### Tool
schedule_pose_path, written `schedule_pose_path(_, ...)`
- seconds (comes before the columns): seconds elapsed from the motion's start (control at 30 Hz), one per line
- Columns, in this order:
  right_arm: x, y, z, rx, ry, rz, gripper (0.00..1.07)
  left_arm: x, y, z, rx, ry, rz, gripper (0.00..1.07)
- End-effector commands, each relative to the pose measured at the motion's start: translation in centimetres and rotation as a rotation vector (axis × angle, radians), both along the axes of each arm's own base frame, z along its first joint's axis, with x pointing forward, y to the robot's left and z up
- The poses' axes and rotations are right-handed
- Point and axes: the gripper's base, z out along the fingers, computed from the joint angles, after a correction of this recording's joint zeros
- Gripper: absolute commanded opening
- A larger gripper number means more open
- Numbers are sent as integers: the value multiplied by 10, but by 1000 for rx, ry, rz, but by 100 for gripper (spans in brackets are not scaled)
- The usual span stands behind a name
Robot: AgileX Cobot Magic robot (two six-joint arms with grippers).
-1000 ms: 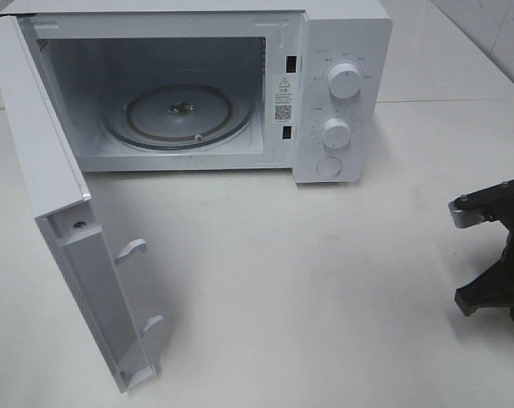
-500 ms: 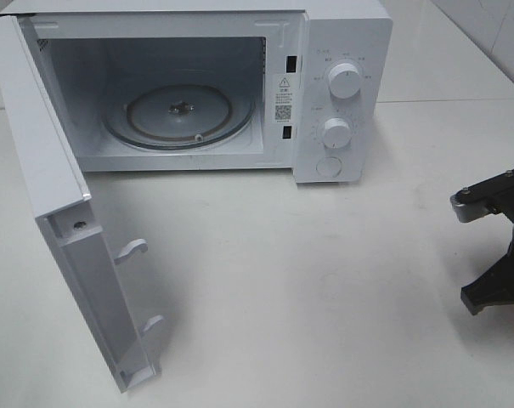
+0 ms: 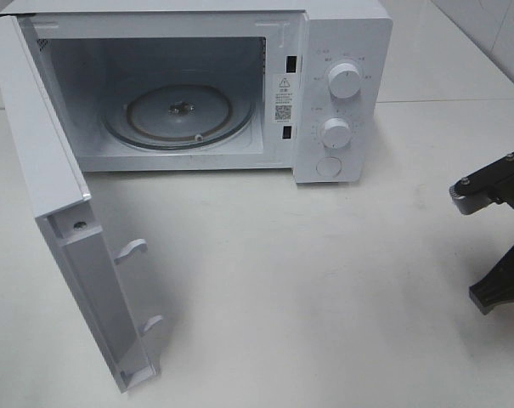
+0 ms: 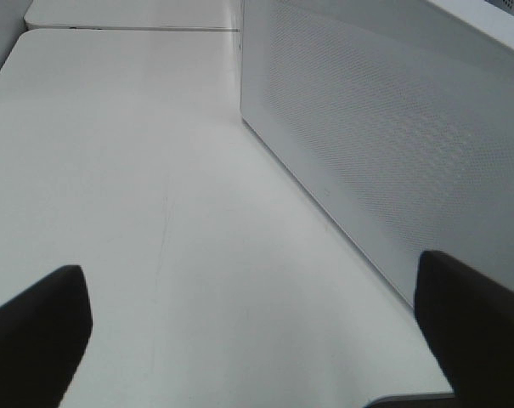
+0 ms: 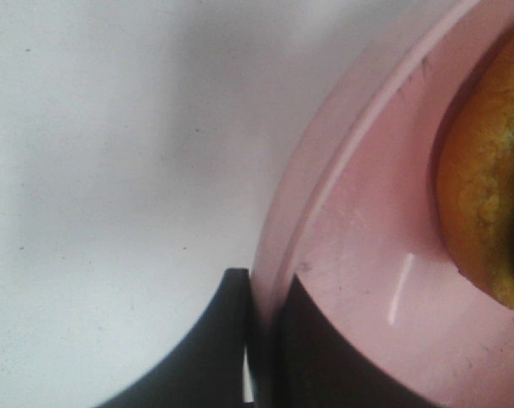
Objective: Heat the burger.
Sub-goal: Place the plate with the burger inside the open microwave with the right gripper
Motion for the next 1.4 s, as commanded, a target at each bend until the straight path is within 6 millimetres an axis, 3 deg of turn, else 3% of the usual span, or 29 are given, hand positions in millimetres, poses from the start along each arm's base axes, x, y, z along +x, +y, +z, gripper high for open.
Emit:
schedule_pose_path(0.03,-4,-3,9,-66,-14,37,0,-3,-1,0,-7,-17,0,98)
schedule_pose_path(0.53,-29,30,32,-92,-37,288,0,-3,-1,0,-7,-17,0,98)
schedule_pose_path(0.8,-37,44,34,-99,-33,401,0,-3,-1,0,-7,-17,0,98)
schedule_pose_path(1.03,-52,68,34,-120,-11,617,0,-3,-1,0,-7,-17,0,98)
schedule_pose_path(1.4,-56,81,34,-113,-4,803,0,-3,-1,0,-7,-17,0,98)
